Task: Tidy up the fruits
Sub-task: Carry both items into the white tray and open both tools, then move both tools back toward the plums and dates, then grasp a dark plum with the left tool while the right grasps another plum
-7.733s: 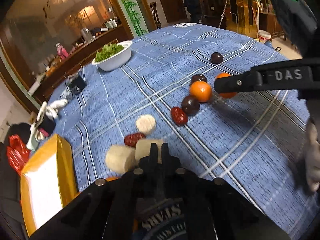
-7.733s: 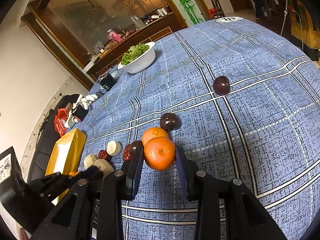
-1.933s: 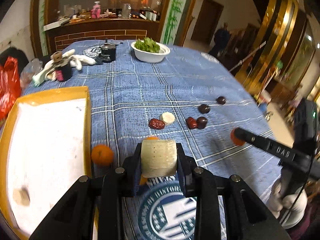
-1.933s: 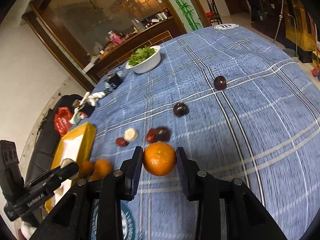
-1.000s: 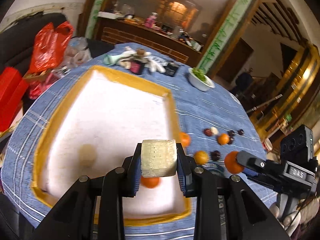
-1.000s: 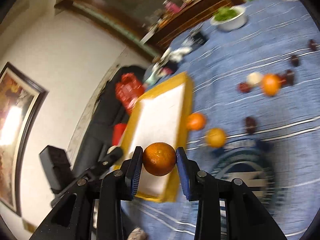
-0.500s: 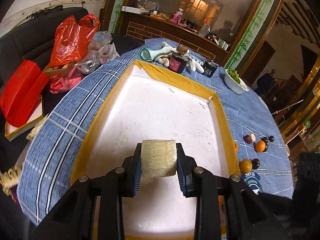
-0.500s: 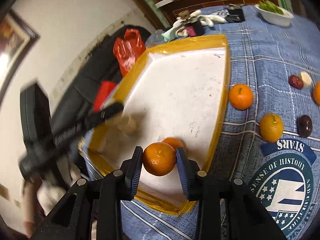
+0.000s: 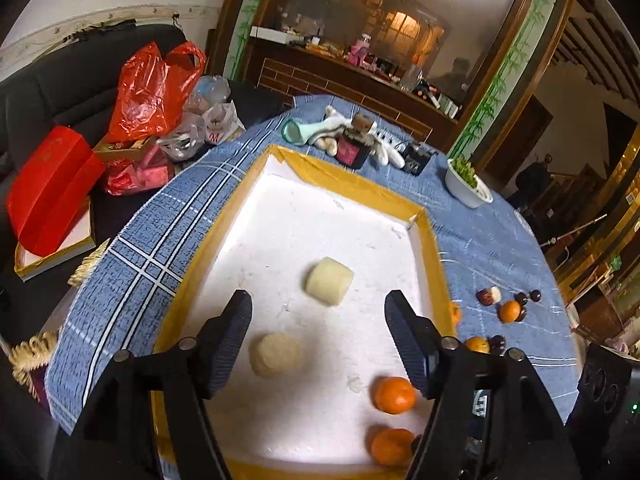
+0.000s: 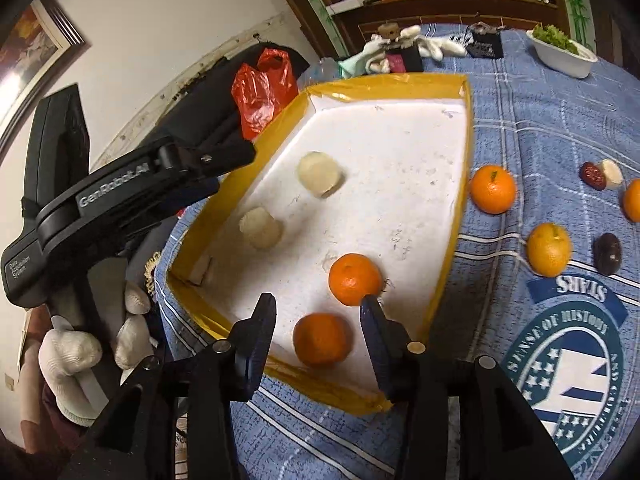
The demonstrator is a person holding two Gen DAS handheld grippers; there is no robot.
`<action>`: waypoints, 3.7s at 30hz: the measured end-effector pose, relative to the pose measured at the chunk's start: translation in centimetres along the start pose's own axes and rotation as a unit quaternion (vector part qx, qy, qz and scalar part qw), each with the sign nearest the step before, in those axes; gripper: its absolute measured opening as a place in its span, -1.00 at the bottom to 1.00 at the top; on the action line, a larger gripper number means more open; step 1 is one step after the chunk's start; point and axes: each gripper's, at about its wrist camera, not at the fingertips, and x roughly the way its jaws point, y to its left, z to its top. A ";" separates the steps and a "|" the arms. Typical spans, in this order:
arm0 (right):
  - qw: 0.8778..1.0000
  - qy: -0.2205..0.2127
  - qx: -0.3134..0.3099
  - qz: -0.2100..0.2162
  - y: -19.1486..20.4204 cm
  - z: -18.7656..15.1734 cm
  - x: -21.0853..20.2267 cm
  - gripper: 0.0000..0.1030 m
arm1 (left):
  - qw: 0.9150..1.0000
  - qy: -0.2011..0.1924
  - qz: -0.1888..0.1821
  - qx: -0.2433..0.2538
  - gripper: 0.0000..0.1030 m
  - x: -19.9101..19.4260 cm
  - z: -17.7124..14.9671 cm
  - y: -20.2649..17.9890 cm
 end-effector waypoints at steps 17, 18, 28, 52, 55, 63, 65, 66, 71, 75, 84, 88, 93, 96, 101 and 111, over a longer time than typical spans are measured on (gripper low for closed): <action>0.971 -0.156 0.166 -0.074 -9.8 -4.8 -12.6 0.14 | 0.988 0.031 -0.119 0.093 0.45 -1.5 -4.8 -13.1; 0.969 -0.159 0.173 -0.076 -10.3 -4.9 -12.9 0.14 | 0.987 0.036 -0.123 0.095 0.45 -1.6 -5.1 -13.4; 0.961 -0.170 0.200 -0.083 -11.9 -6.1 -14.2 0.16 | 0.985 0.049 -0.129 0.107 0.45 -1.8 -6.3 -15.1; 0.952 -0.167 0.235 -0.102 -14.5 -6.6 -13.6 0.18 | 0.981 0.085 -0.137 0.108 0.46 0.7 -7.2 -16.1; 0.952 -0.164 0.237 -0.103 -14.8 -6.7 -13.6 0.18 | 0.980 0.092 -0.140 0.108 0.46 1.2 -7.4 -16.5; 0.947 -0.170 0.249 -0.109 -16.5 -7.0 -14.3 0.19 | 0.978 0.098 -0.138 0.123 0.46 1.9 -7.7 -17.4; 0.944 -0.177 0.255 -0.107 -17.3 -6.9 -15.0 0.19 | 0.979 0.095 -0.134 0.120 0.46 1.9 -7.5 -17.2; 0.942 -0.184 0.259 -0.104 -17.8 -6.8 -15.6 0.19 | 0.980 0.091 -0.132 0.119 0.46 1.8 -7.3 -17.1; 0.937 -0.204 0.254 -0.127 -21.2 -5.3 -18.3 0.20 | 0.981 0.084 -0.117 0.128 0.46 2.3 -7.2 -17.1; 0.942 -0.193 0.246 -0.122 -23.5 -3.0 -17.8 0.22 | 0.975 0.100 -0.120 0.157 0.46 4.0 -7.7 -19.0; 0.952 -0.145 0.223 -0.149 -26.5 1.7 -13.0 0.20 | 0.957 0.107 -0.107 0.246 0.13 8.8 -8.1 -24.3; 0.951 -0.144 0.232 -0.145 -28.1 2.3 -12.2 0.17 | 0.950 0.131 -0.100 0.265 0.13 11.9 -8.7 -25.4; 0.954 -0.133 0.231 -0.135 -28.6 2.5 -11.2 0.17 | 0.946 0.162 -0.092 0.264 0.05 14.8 -9.4 -25.8; 0.957 -0.133 0.223 -0.126 -28.4 2.6 -11.0 0.17 | 0.950 0.133 -0.056 0.276 -0.56 14.9 -9.5 -25.7; 0.958 -0.137 0.223 -0.118 -28.3 2.4 -10.9 0.15 | 0.961 0.126 -0.073 0.235 -0.57 14.4 -8.3 -24.3; 0.958 -0.134 0.194 -0.162 -27.8 2.7 -10.2 -0.22 | 0.970 0.102 -0.092 0.199 -0.56 10.8 -7.4 -23.4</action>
